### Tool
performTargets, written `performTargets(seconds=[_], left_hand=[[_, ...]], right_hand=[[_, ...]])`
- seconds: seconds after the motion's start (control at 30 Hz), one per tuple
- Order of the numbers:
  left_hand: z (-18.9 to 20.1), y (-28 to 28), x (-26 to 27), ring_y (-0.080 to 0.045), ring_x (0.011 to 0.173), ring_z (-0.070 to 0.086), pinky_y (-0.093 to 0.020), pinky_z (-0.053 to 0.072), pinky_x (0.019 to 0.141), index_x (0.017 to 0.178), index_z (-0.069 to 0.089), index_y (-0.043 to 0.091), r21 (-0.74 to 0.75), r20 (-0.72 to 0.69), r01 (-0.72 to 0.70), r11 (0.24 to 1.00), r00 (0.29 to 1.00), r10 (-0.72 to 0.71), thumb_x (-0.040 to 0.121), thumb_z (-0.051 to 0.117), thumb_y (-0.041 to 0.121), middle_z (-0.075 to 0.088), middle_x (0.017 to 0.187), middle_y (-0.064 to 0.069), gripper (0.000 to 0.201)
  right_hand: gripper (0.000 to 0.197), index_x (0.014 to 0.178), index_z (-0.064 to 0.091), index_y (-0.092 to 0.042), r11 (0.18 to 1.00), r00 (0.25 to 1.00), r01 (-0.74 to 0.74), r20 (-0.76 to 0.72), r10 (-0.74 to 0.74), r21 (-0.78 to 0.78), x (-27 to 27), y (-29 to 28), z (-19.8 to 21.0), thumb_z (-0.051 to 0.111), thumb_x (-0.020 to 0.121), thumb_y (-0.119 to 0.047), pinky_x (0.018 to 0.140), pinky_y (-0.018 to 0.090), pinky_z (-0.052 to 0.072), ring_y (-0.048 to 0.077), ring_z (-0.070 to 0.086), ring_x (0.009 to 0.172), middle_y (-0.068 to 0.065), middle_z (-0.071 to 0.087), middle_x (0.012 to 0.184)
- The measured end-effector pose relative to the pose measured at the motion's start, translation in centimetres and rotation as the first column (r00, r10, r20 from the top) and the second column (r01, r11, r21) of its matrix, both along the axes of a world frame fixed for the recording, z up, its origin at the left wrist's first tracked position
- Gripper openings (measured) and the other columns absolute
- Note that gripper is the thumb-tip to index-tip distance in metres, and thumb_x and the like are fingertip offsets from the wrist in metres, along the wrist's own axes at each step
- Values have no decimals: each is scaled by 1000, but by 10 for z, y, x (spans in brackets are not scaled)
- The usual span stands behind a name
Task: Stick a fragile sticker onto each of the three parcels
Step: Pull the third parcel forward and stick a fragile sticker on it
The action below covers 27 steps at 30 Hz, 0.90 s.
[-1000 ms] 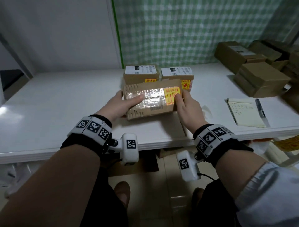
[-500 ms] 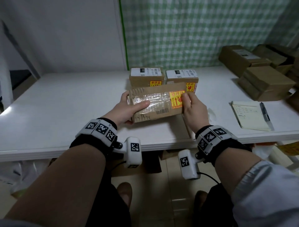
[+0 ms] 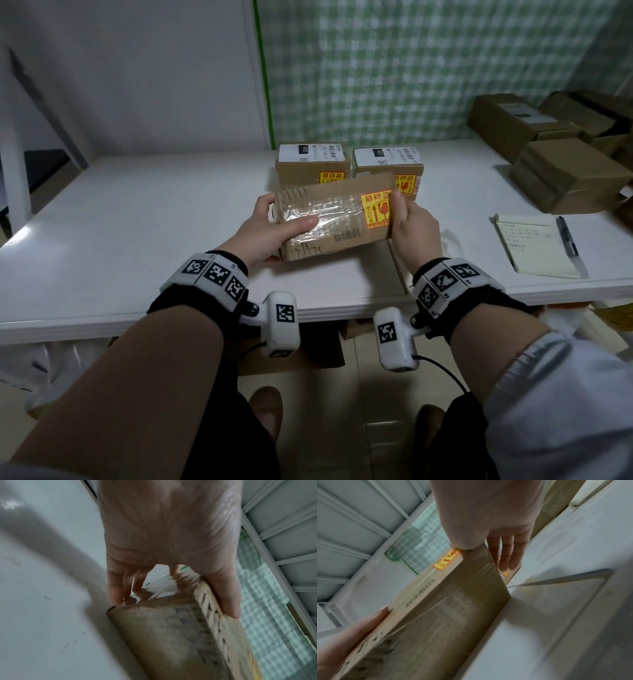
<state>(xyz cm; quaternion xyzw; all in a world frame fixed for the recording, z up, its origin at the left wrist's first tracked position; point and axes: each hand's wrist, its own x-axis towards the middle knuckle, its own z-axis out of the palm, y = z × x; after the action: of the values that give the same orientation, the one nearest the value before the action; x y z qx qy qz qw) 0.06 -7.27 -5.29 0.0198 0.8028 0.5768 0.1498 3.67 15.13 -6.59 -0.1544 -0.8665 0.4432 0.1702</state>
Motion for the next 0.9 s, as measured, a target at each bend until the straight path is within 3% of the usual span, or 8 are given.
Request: performTargets(seconds=[0.13, 0.27, 0.33, 0.47, 0.6, 0.77, 0.83, 0.9], left_hand=[[0, 2, 0, -17, 88, 69, -39, 57, 80, 133, 29, 39, 32, 13, -6, 999, 1000, 6, 69, 75, 50, 67, 107, 2, 79], [-1, 4, 5, -16, 84, 67, -32, 53, 65, 136, 24, 37, 82, 20, -13, 997, 1000, 11, 74, 73, 43, 64, 110, 3, 79], [-2, 2, 5, -16, 84, 68, -31, 52, 63, 135, 25, 37, 92, 16, -21, 996, 1000, 19, 73, 74, 43, 65, 108, 3, 80], [-3, -11, 7, -19, 85, 69, -37, 55, 69, 131, 31, 37, 108, -6, -45, 993, 999, 46, 70, 76, 41, 68, 103, 1, 77], [6, -30, 10, -20, 87, 69, -36, 56, 67, 125, 35, 37, 133, -78, -80, 988, 993, 91, 67, 78, 34, 65, 106, -1, 72], [26, -58, 2, -15, 84, 67, -32, 57, 63, 111, 31, 34, 305, -208, -306, 902, 903, 377, 74, 76, 21, 60, 109, 0, 60], [31, -65, -6, -17, 90, 66, -33, 58, 66, 109, 29, 36, 328, -229, -425, 844, 831, 508, 65, 81, 28, 58, 115, -3, 69], [35, -66, -12, -20, 98, 61, -35, 57, 77, 104, 29, 45, 291, -236, -529, 797, 767, 596, 51, 84, 40, 50, 121, -6, 77]], right_hand=[[66, 80, 62, -6, 1000, 1000, -9, 28, 9, 4, 5, 3, 3, 16, 99, -50, 80, 41, 50, 33, 62, 84, 15, 66, 83], [70, 97, 58, -18, 994, 988, -106, 107, 108, -23, 10, -7, 5, 25, 80, -77, 84, 49, 53, 28, 65, 86, 6, 67, 96], [62, 99, 57, -18, 993, 989, -116, 94, 118, -20, 11, -8, 6, 30, 83, -72, 84, 50, 53, 29, 66, 86, 6, 67, 98], [56, 86, 60, -12, 991, 989, -136, 51, 137, -13, 12, -7, 14, 23, 97, -53, 84, 52, 52, 33, 64, 86, 14, 67, 90], [53, 91, 63, -15, 982, 982, -189, 18, 189, -18, 13, -17, 22, 24, 98, -49, 89, 48, 49, 29, 62, 93, 8, 66, 94], [56, 107, 62, -4, 974, 979, -202, 21, 205, -99, 4, -30, 25, 30, 97, -49, 92, 51, 47, 30, 60, 97, 11, 66, 101], [54, 113, 61, -2, 974, 974, -219, 45, 222, -66, -3, -34, 24, 34, 96, -46, 93, 51, 47, 29, 59, 97, 14, 66, 108], [48, 121, 60, -9, 971, 969, -236, 68, 238, -41, -10, -36, 23, 38, 95, -42, 95, 47, 48, 21, 54, 93, 8, 64, 111]])
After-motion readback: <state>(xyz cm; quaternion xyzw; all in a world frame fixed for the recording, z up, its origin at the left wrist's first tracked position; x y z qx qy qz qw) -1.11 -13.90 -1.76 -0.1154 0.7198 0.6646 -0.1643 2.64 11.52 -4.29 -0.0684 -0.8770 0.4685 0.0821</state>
